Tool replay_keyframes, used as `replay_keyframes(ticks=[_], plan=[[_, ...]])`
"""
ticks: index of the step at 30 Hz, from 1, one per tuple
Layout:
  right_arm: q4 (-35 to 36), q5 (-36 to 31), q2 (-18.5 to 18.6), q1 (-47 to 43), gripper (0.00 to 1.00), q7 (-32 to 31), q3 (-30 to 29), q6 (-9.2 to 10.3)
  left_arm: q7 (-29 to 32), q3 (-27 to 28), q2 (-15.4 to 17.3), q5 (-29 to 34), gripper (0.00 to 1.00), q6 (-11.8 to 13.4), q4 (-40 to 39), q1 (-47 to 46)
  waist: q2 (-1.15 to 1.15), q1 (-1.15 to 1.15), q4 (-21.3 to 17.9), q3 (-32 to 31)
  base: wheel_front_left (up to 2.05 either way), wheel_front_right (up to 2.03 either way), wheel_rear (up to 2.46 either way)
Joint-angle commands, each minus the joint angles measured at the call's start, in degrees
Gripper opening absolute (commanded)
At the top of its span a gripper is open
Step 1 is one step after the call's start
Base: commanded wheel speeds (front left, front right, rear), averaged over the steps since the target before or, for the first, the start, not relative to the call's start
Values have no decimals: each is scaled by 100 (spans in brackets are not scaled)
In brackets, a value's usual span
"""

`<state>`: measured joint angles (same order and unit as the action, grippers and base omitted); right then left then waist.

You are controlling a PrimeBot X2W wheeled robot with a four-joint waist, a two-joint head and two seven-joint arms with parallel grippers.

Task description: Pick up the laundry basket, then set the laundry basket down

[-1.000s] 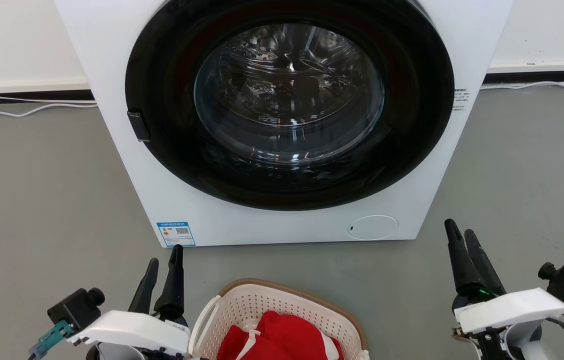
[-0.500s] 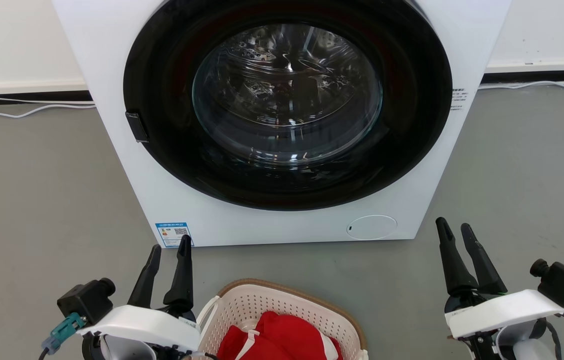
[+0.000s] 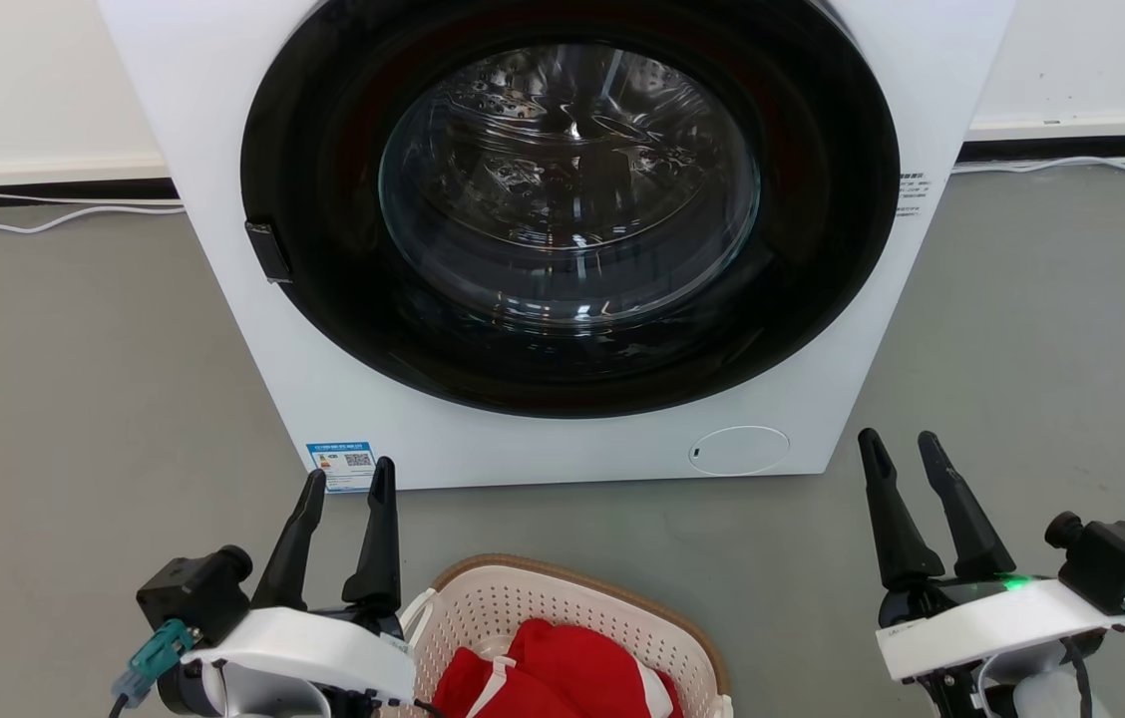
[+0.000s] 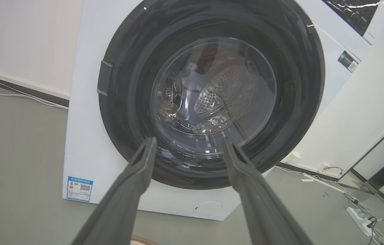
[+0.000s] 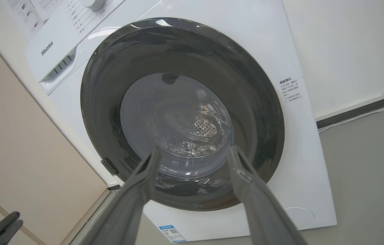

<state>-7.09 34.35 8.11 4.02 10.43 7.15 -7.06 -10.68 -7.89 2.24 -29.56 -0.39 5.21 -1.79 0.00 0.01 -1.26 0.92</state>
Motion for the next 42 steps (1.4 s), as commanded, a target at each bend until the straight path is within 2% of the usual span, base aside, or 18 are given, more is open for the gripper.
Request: replay_keyframes(ticks=[1, 22, 42], plan=[[211, -196, 64, 334, 100, 114, 96, -36, -84, 93, 45, 216, 100, 50, -221, -323, 0, 0, -2, 1, 0, 0, 0], [207, -1428, 61, 399, 100, 450, 113, -43, -425, -98, 64, 1388, 100, 195, -397, -400, 0, 0, -13, 28, 0, 0, 0], [-85, -1432, -11, 404, 100, 457, -16, -43, -431, -77, 64, 1353, 100, 207, -280, -373, 0, 0, -30, 68, 0, 0, 0]])
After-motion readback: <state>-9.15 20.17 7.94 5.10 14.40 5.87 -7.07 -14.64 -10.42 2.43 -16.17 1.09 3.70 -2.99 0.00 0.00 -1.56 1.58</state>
